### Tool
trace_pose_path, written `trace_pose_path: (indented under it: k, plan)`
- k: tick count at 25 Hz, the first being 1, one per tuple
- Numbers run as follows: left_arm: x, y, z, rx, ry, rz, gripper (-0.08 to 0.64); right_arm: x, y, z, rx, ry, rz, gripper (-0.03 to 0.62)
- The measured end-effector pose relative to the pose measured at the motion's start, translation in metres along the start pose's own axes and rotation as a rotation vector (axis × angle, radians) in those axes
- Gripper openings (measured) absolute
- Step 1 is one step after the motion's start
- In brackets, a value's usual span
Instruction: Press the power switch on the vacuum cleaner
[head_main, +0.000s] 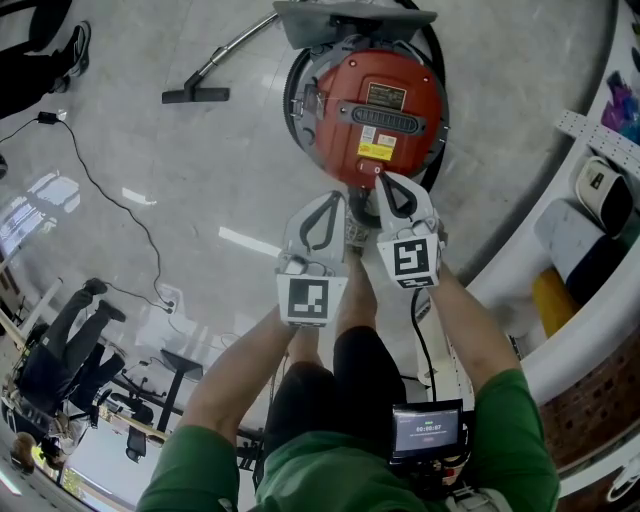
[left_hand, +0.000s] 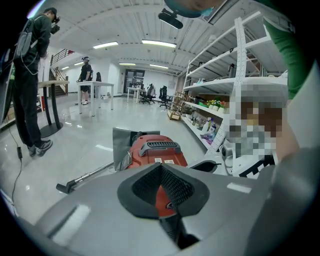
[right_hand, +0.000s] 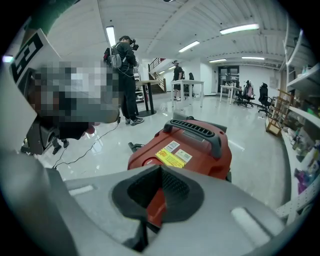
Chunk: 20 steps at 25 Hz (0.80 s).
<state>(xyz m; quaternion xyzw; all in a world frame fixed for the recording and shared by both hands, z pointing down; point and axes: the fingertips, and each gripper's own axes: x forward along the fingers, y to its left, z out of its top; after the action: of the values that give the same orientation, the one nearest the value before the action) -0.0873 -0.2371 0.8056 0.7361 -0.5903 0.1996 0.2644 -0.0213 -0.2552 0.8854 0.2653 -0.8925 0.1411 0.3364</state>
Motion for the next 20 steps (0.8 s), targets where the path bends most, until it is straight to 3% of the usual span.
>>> trace_pose_path:
  k: [20]
  plan:
    - [0.004,-0.006,0.005,0.017,-0.004,0.001,0.006,0.002,-0.004,-0.011,0.001,0.058,0.006,0.003]
